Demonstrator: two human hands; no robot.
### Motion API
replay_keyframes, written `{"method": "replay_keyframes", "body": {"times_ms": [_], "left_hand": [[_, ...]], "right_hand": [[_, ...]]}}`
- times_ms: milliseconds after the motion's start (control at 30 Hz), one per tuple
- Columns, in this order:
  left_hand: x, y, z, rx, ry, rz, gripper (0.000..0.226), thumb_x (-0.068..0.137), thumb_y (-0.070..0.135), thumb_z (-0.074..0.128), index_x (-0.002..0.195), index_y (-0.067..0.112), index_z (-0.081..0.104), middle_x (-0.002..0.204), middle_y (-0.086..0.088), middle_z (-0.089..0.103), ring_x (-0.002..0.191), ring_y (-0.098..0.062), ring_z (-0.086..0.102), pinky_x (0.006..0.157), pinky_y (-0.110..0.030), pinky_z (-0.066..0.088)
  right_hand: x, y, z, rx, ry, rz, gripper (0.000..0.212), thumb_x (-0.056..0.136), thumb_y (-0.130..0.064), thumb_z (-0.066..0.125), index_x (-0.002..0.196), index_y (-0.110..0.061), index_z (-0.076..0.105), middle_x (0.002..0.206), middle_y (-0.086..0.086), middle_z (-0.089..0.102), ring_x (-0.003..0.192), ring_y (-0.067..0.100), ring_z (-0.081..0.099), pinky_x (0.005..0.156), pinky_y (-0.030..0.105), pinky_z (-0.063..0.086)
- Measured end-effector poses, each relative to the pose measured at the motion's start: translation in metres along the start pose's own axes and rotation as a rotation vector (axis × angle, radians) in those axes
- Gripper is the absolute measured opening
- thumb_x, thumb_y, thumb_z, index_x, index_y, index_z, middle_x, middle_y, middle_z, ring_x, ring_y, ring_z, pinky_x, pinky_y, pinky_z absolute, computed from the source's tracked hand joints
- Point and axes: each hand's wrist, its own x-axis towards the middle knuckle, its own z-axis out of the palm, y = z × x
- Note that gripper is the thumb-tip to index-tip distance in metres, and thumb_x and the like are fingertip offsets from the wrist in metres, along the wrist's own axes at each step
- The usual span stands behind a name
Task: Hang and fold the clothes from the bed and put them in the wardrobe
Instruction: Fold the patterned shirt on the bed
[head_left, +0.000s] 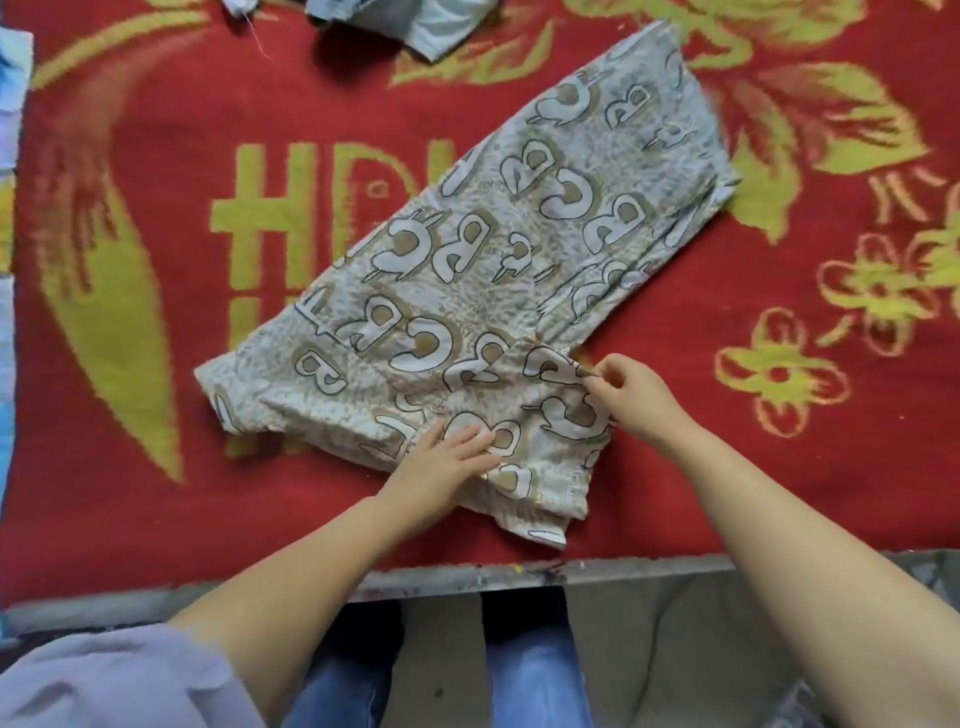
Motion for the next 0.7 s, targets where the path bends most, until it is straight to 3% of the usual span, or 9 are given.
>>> {"method": "replay_keyframes", "body": {"times_ms": [100, 167, 233, 300, 367, 467, 567, 633, 700], "left_hand": [[-0.021, -0.005, -0.001, -0.157, 0.088, 0.128, 0.041, 0.091, 0.005, 0.058, 0.130, 0.015, 0.058, 0.142, -0.008, 0.048, 0.132, -0.031, 0.044, 0.110, -0.060, 0.021], [-0.032, -0.009, 0.007, -0.135, 0.120, 0.151, 0.036, 0.095, 0.018, 0.049, 0.129, 0.017, 0.059, 0.141, -0.007, 0.050, 0.130, -0.028, 0.047, 0.108, -0.062, 0.025], [-0.033, -0.011, 0.014, -0.012, 0.093, 0.149, 0.040, 0.096, 0.026, 0.043, 0.133, 0.020, 0.057, 0.143, -0.008, 0.047, 0.132, -0.028, 0.045, 0.107, -0.063, 0.026], [-0.029, -0.010, 0.024, 0.106, -0.045, 0.100, 0.055, 0.095, 0.029, 0.046, 0.148, 0.025, 0.032, 0.157, -0.009, 0.017, 0.145, -0.028, 0.016, 0.112, -0.061, 0.006], [-0.022, -0.003, 0.035, 0.196, -0.173, 0.024, 0.079, 0.092, 0.026, 0.046, 0.152, 0.025, -0.006, 0.153, -0.006, -0.025, 0.141, -0.026, -0.023, 0.108, -0.058, -0.019], [-0.014, 0.013, 0.050, 0.247, -0.170, -0.087, 0.083, 0.093, 0.020, 0.041, 0.148, 0.020, -0.020, 0.144, -0.005, -0.039, 0.139, -0.024, -0.030, 0.102, -0.055, -0.028], [-0.010, 0.016, 0.051, 0.104, -0.099, -0.122, 0.065, 0.098, 0.018, 0.036, 0.153, 0.023, 0.002, 0.155, 0.004, -0.018, 0.147, -0.017, -0.008, 0.114, -0.045, -0.013], [-0.005, 0.010, 0.037, -0.194, 0.000, -0.223, 0.051, 0.095, 0.016, 0.042, 0.144, 0.028, 0.037, 0.156, 0.006, 0.026, 0.143, -0.015, 0.025, 0.117, -0.034, 0.013], [0.004, 0.000, 0.010, -0.707, 0.039, -0.448, 0.029, 0.093, 0.014, 0.046, 0.115, 0.021, 0.064, 0.126, -0.001, 0.063, 0.117, -0.020, 0.055, 0.102, -0.033, 0.040]], "right_hand": [[-0.011, 0.006, -0.014, 0.222, -0.108, 0.058, 0.016, 0.090, -0.016, 0.063, 0.076, -0.015, 0.053, 0.051, -0.010, 0.042, 0.044, 0.002, 0.035, 0.041, 0.016, 0.026], [-0.014, 0.011, -0.011, 0.165, -0.238, 0.131, 0.011, 0.089, -0.016, 0.063, 0.081, -0.013, 0.056, 0.053, -0.008, 0.045, 0.049, 0.008, 0.041, 0.042, 0.018, 0.030], [-0.013, 0.017, 0.001, -0.084, -0.241, 0.143, 0.011, 0.090, -0.021, 0.062, 0.095, -0.012, 0.059, 0.071, -0.002, 0.057, 0.071, 0.020, 0.056, 0.057, 0.026, 0.039], [-0.013, 0.023, 0.014, -0.361, -0.120, 0.077, 0.035, 0.090, -0.029, 0.062, 0.119, -0.012, 0.055, 0.103, 0.008, 0.058, 0.103, 0.029, 0.054, 0.080, 0.033, 0.041], [-0.015, 0.025, 0.027, -0.422, -0.065, 0.038, 0.060, 0.088, -0.040, 0.063, 0.135, -0.010, 0.042, 0.121, 0.012, 0.049, 0.117, 0.032, 0.043, 0.094, 0.039, 0.039], [-0.015, 0.020, 0.037, -0.354, -0.190, 0.136, 0.048, 0.087, -0.040, 0.063, 0.121, -0.010, 0.049, 0.110, 0.011, 0.059, 0.105, 0.032, 0.055, 0.081, 0.037, 0.043], [-0.011, 0.011, 0.029, -0.222, -0.390, 0.242, 0.015, 0.086, -0.023, 0.060, 0.081, -0.009, 0.058, 0.076, 0.006, 0.061, 0.067, 0.019, 0.057, 0.057, 0.028, 0.037], [-0.005, -0.004, 0.011, 0.014, -0.513, 0.387, 0.009, 0.086, -0.017, 0.063, 0.078, -0.014, 0.062, 0.064, 0.002, 0.055, 0.048, 0.010, 0.047, 0.046, 0.019, 0.035], [0.005, -0.028, -0.006, 0.340, -0.604, 0.541, 0.006, 0.089, -0.016, 0.063, 0.086, -0.014, 0.067, 0.065, -0.001, 0.063, 0.047, 0.006, 0.055, 0.045, 0.018, 0.044]]}}
